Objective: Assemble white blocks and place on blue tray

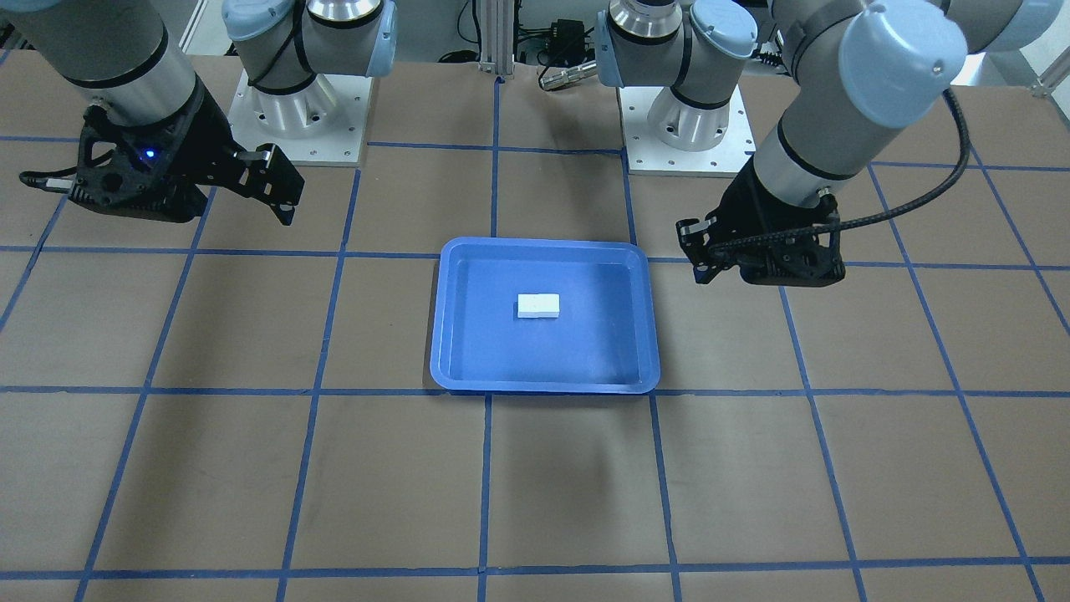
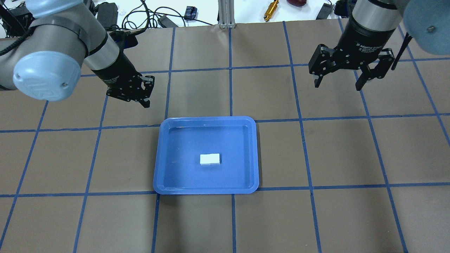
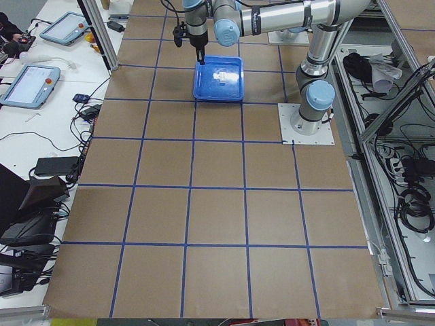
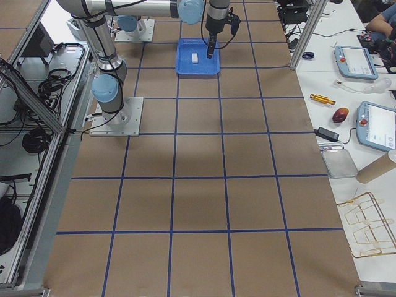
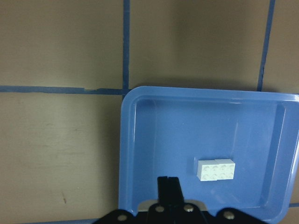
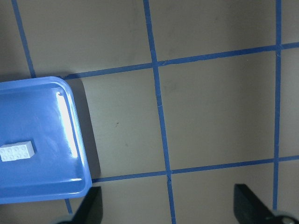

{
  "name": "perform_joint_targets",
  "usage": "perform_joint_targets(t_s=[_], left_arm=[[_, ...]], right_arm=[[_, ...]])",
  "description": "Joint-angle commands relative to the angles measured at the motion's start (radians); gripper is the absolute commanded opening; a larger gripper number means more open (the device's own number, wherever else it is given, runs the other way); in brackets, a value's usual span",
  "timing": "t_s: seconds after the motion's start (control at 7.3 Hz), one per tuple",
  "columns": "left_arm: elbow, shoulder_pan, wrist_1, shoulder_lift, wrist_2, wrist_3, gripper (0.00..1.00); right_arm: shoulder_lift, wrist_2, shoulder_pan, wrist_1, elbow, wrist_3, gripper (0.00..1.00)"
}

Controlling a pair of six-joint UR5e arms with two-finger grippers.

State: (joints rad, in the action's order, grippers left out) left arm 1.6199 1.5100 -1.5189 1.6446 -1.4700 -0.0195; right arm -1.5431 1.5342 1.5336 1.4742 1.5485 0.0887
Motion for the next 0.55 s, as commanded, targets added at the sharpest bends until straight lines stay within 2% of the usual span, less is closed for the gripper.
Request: perform_joint_targets(t_s=[0.0, 0.14, 0.27, 0.41], left_arm=[[-0.070, -0.004, -0.076, -0.020, -0.038, -0.019, 0.42], [-0.071, 0.001, -0.076, -0.023, -0.036, -0.020, 0.66], [-0.072, 0.001, -0.073, -0.032, -0.061, -0.020, 1.00], [-0.080, 0.001, -0.069, -0.044, -0.107, -0.020, 1.00]], right_arm=[[0.000, 0.004, 0.000, 0.000, 0.001, 0.003, 1.00], [0.000, 0.000, 0.000, 0.000, 0.001, 0.006, 1.00], [0.000, 0.000, -0.001, 0.000, -0.001, 0.006, 1.00], [0.000, -0.002, 0.000, 0.000, -0.002, 0.006, 1.00]])
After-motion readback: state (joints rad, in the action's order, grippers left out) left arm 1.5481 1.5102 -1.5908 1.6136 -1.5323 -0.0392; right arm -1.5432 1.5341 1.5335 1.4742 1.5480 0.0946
